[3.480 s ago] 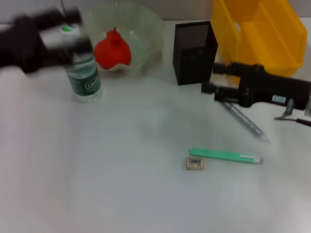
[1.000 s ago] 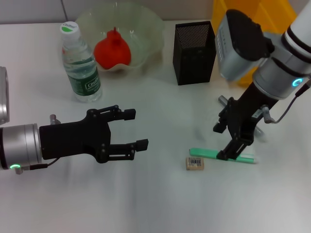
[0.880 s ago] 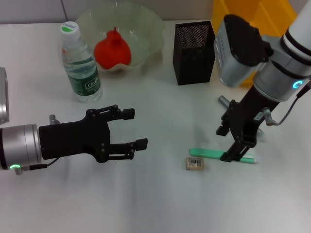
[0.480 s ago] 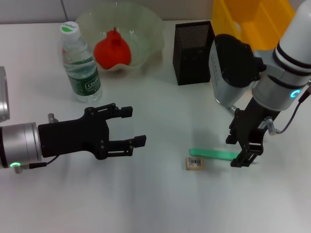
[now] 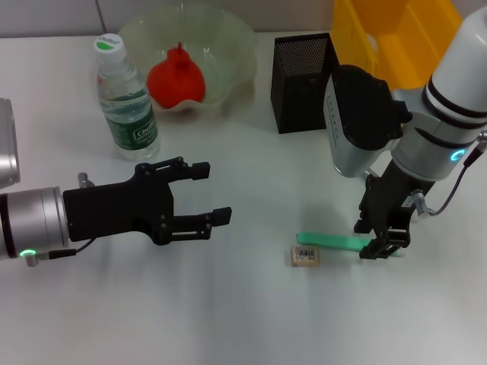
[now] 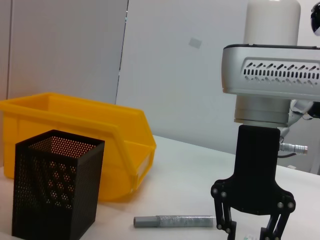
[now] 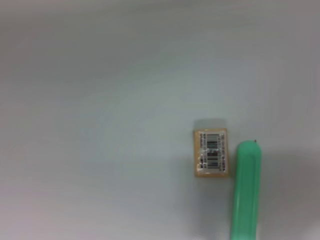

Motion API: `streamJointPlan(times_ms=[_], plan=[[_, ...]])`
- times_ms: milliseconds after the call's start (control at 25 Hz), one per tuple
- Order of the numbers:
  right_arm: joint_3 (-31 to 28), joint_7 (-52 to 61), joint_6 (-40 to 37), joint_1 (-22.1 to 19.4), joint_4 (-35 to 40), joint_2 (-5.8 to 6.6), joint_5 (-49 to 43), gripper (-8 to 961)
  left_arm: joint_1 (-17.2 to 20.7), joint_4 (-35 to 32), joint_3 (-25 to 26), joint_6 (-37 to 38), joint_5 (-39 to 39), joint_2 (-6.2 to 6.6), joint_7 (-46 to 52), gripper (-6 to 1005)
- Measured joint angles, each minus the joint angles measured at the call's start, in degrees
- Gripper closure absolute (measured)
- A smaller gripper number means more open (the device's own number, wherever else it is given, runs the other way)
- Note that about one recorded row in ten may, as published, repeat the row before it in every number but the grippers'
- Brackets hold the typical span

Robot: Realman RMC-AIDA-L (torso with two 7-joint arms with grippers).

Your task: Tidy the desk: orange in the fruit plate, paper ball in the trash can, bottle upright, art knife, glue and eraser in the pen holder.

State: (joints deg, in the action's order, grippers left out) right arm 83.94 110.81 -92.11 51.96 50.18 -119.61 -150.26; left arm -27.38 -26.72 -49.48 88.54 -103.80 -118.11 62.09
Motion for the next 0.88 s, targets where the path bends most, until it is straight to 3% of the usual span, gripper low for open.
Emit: streamJointPlan(times_ms=[280, 600, 880], plan=[[2.1, 0.3, 1.9, -0.6, 0.0, -0.01, -0.3, 571, -0.2, 0.0, 0.0, 0.0, 0.0, -0.02, 0.0, 162], [3.0, 0.5, 2.6, -0.7, -0.2, -0.02, 0.3, 572, -0.2, 0.0, 0.0, 0.0, 0.0, -0.01, 0.2, 162], [3.1, 0.5, 2.9, -0.7, -0.6, -0.01, 0.4, 679, -0.3, -0.2, 0.0, 0.1, 0.0, 0.08, 0.3, 162]])
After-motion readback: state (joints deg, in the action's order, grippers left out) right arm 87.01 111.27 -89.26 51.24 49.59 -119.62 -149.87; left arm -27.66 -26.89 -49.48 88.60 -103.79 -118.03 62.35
